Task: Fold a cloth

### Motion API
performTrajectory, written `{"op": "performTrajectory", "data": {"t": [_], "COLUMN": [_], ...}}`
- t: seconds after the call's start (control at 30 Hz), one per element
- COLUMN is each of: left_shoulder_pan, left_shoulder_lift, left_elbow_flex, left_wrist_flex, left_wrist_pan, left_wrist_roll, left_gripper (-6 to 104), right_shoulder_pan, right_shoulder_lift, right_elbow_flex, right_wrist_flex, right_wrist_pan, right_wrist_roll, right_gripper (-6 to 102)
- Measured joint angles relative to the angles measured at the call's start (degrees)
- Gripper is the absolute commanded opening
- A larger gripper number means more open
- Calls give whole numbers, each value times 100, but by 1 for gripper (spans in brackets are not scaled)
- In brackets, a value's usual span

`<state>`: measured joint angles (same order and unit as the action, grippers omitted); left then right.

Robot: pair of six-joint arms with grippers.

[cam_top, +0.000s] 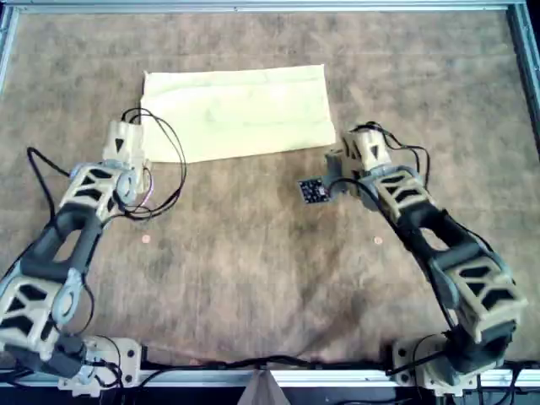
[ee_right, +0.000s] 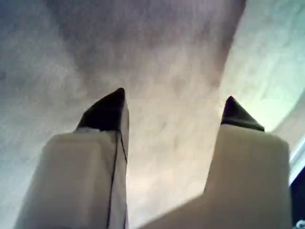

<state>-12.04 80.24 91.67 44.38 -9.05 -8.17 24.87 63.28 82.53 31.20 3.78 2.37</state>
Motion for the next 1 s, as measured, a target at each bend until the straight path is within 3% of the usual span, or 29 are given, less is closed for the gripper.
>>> {"op": "performTrajectory", "data": {"t": [0.47, 0.67, 1.0], "left_shoulder_pan": [0, 0, 0], "left_shoulder_lift": [-1151, -1345, -1767], "left_elbow_flex": [-1116, -1125, -1406], "left_wrist_flex": [-352, -782, -844], "left_wrist_pan": [0, 0, 0], "left_wrist_roll": [26, 404, 439], "left_gripper": [101, 101, 100], "right_shoulder_pan": [-18, -18, -18], "right_shoulder_lift": [-422, -1002, -1758], "right_elbow_flex": [-1020, -1459, -2329], "right_wrist_flex": [0, 0, 0], "right_wrist_pan": [9, 9, 9], "right_wrist_roll": [0, 0, -9], "right_gripper": [80, 80, 79]}}
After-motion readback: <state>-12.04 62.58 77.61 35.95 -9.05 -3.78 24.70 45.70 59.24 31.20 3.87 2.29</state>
